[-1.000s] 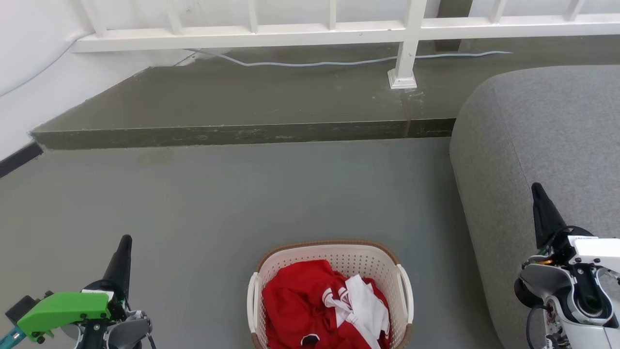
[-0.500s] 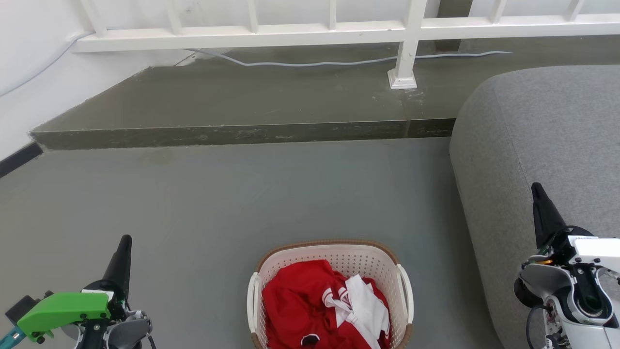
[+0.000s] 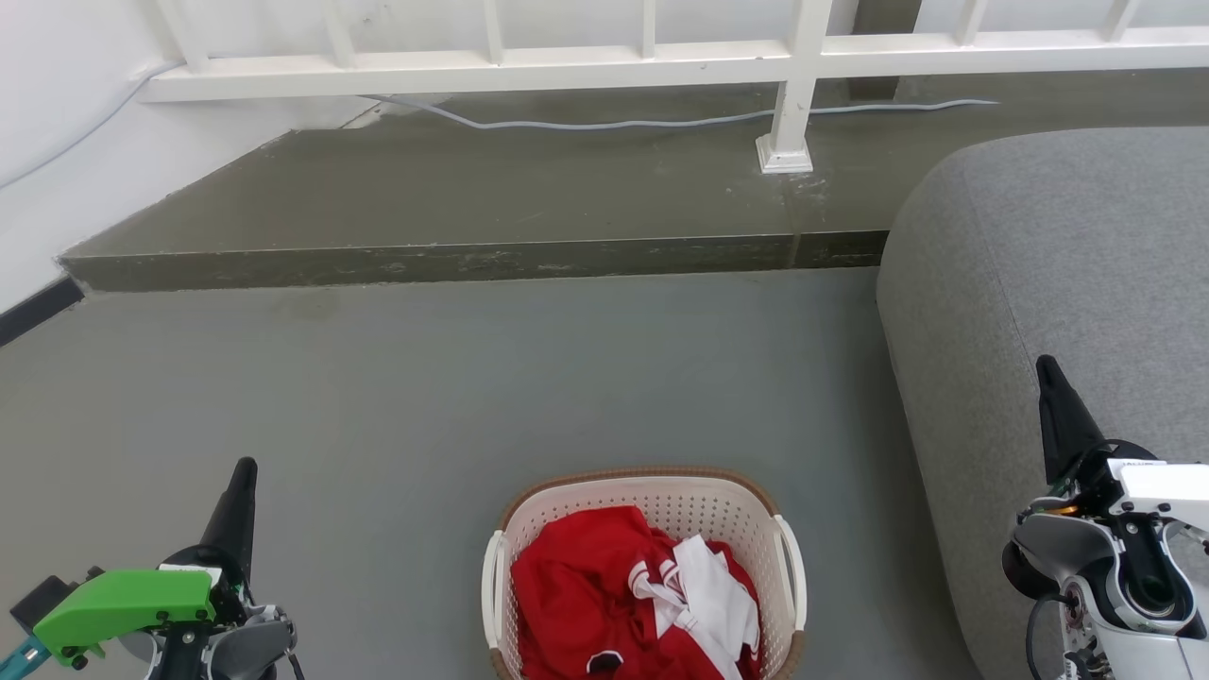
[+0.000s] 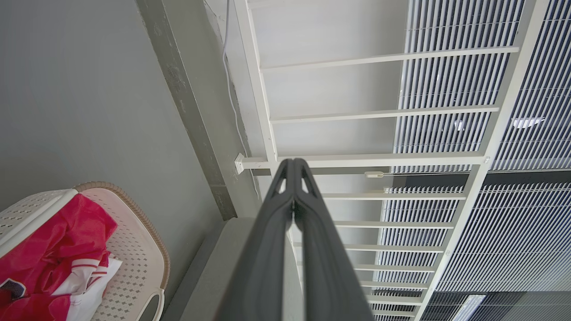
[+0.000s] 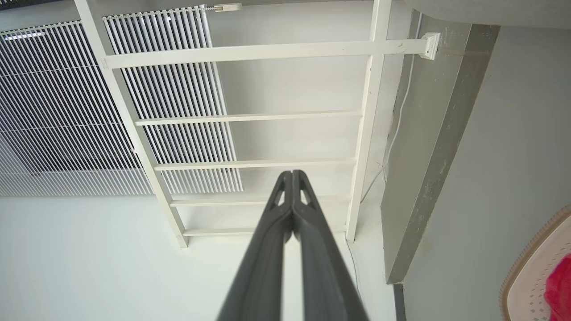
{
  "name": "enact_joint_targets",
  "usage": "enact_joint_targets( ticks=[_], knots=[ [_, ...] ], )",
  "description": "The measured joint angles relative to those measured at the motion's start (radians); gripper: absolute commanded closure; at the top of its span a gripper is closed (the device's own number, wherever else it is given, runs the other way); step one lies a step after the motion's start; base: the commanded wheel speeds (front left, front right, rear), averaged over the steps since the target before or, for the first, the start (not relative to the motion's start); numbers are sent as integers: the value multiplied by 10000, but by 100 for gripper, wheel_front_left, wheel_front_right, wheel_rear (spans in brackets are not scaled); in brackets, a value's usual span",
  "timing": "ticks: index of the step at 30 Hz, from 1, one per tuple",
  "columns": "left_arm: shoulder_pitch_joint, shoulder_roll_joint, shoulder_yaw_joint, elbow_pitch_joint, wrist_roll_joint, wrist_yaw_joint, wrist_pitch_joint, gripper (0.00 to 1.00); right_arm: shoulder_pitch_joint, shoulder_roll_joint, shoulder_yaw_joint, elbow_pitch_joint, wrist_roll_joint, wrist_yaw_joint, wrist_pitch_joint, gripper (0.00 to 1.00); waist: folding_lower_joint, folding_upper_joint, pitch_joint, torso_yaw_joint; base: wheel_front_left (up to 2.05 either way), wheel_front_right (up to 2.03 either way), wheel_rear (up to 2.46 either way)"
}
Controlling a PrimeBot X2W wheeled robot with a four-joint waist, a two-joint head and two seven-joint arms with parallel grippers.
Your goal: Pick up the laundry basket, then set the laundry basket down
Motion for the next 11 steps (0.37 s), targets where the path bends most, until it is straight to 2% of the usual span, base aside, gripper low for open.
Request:
enact_joint_targets(
  ticks=[11],
  knots=[
    [0,0,0,-2,0,0,0,100,1,0,2,-6,0,0,0,100,0,0,0,0,0,0,0]
  ],
)
